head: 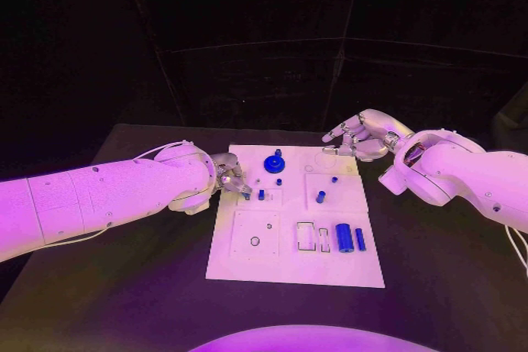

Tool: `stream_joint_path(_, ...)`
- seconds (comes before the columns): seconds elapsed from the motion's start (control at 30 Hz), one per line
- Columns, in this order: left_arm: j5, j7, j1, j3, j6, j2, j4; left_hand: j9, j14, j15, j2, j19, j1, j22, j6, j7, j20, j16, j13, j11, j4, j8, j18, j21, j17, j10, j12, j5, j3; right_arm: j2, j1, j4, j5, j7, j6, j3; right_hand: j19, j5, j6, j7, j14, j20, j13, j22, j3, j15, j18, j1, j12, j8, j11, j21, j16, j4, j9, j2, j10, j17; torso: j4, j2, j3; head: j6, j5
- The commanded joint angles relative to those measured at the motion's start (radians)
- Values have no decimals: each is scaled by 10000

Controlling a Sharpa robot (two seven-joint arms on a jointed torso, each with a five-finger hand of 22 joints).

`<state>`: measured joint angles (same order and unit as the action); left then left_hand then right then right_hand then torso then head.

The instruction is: Assemble the parts on the task board

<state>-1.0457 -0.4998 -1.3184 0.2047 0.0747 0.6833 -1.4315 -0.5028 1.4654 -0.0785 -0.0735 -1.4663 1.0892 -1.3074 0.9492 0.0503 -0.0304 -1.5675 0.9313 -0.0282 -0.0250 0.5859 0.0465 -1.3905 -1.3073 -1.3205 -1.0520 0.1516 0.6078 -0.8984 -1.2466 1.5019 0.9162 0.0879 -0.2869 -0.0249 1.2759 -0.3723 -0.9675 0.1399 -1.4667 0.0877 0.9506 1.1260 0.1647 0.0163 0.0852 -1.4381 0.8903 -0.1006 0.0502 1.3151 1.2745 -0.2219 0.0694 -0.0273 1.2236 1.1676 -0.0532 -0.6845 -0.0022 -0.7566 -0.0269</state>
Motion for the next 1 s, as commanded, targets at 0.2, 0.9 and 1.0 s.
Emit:
stream_joint_path(0.2,-166,-138,17,55,-532,-24,-90,1,1054,-94,55,-342,-34,-466,44,-50,104,-32,-25,-24,1323,84,43,-46,-2635,-77,44,68,1383,13,-19,-3,-28,38,101,5,-64,8,15,-4,-183,22,-6,-19,54,58,141,29,0,-60,13,-65,-38,-2,-9,62,-23,-15,-4,8,1,-5,5)
stream_joint_path(0.9,-268,-149,15,77,-682,-155,16,-4,1054,-91,-50,-325,-89,-422,56,-58,108,-32,-25,-26,1375,148,53,-3,-2635,-98,38,53,1401,27,-18,-15,-28,45,111,5,-64,8,15,-4,-183,22,-6,-19,54,58,141,29,0,-60,13,-65,-38,-2,-9,62,-23,-15,-1,1,7,7,28)
stream_joint_path(1.0,-268,-143,14,78,-706,-195,46,-5,1054,-100,-166,-327,-255,-440,111,-105,110,-32,2,-46,1325,229,49,-9,-2635,-153,-1,27,1294,28,-18,-15,-28,46,108,5,-65,6,15,-3,-184,22,-19,-26,65,58,141,37,-9,-62,14,-71,-41,-7,-9,67,-28,-15,-4,5,8,-2,32)
